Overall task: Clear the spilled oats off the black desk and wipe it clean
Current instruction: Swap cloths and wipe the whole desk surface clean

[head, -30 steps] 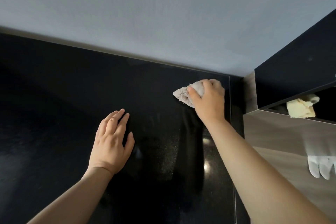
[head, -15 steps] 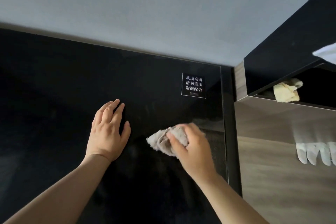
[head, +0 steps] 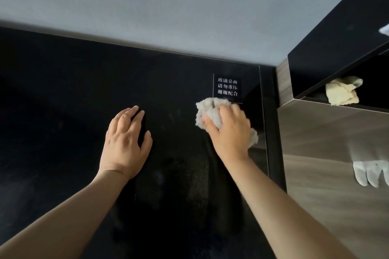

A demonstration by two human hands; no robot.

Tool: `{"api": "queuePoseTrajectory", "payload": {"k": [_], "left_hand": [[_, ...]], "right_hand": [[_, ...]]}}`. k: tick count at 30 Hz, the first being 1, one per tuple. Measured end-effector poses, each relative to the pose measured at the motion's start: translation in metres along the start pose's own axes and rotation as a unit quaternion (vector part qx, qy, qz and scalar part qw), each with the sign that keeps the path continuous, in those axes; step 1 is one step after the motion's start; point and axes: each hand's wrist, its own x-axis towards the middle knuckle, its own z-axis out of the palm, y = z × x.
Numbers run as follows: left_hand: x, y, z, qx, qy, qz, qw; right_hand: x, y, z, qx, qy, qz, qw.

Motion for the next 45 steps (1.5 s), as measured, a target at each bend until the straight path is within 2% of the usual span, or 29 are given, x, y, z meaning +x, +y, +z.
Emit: {"api": "queuePoseTrajectory", "payload": {"k": [2,6,8,11,12,15,17,20,25,27,29,32,33,36,38,40,42,45], "left_hand": [[-0.001,0.000,0.000,-0.001,0.000,0.000,1.000],[-0.001,0.000,0.000,-0.006,0.004,0.002,1.000],[-0.001,0.000,0.000,-0.009,0.006,0.002,1.000],[-0.002,0.000,0.001,-0.010,0.006,0.003,1.000],[-0.001,0.000,0.001,-0.008,0.005,0.002,1.000],[-0.001,0.001,0.000,-0.007,0.008,0.003,1.000],[-0.002,0.000,0.000,-0.007,0.009,0.008,1.000],[-0.003,-0.001,0.000,-0.015,0.011,0.009,1.000],[-0.004,0.000,-0.002,-0.018,0.021,0.016,0.999],[-0.006,0.000,-0.001,-0.017,0.027,0.025,0.999],[-0.006,-0.001,-0.001,-0.020,0.029,0.026,0.999],[-0.011,-0.002,-0.005,-0.018,0.032,0.043,0.998],[-0.016,-0.002,-0.009,-0.006,0.043,0.061,0.997],[-0.050,-0.002,-0.025,0.001,0.071,0.079,0.994],[-0.083,-0.001,-0.034,-0.027,0.061,0.071,0.995],[-0.114,-0.005,-0.041,-0.045,0.041,0.068,0.996],[-0.137,-0.010,-0.044,-0.048,0.021,0.075,0.996],[-0.159,-0.015,-0.043,-0.049,0.000,0.076,0.996]], "right_hand": [[-0.037,-0.008,-0.012,0.037,-0.020,-0.020,0.999],[-0.086,-0.018,-0.043,0.174,-0.127,-0.008,0.976],[-0.082,-0.015,-0.055,0.203,-0.098,-0.003,0.974],[-0.031,-0.006,-0.050,0.156,0.028,0.020,0.987],[-0.008,-0.003,-0.042,0.130,0.042,0.030,0.990],[0.027,0.001,-0.006,0.021,-0.015,0.072,0.997],[0.010,-0.001,0.008,-0.017,0.002,0.059,0.998],[-0.055,-0.013,-0.001,0.001,0.036,0.012,0.999],[-0.164,-0.030,-0.041,0.105,-0.074,-0.029,0.991],[-0.173,-0.031,-0.056,0.157,-0.121,-0.027,0.980],[-0.157,-0.028,-0.069,0.194,-0.107,-0.037,0.975],[-0.100,-0.017,-0.072,0.143,0.024,-0.009,0.989],[-0.078,-0.013,-0.066,0.119,0.038,0.012,0.992],[-0.040,-0.006,-0.031,0.040,-0.015,0.085,0.995],[-0.052,-0.010,-0.014,-0.005,-0.015,0.098,0.995],[-0.085,-0.020,-0.010,-0.017,0.017,0.061,0.998],[-0.127,-0.027,-0.018,0.005,0.033,0.018,0.999],[-0.192,-0.035,-0.036,0.052,0.001,-0.021,0.998]]}}
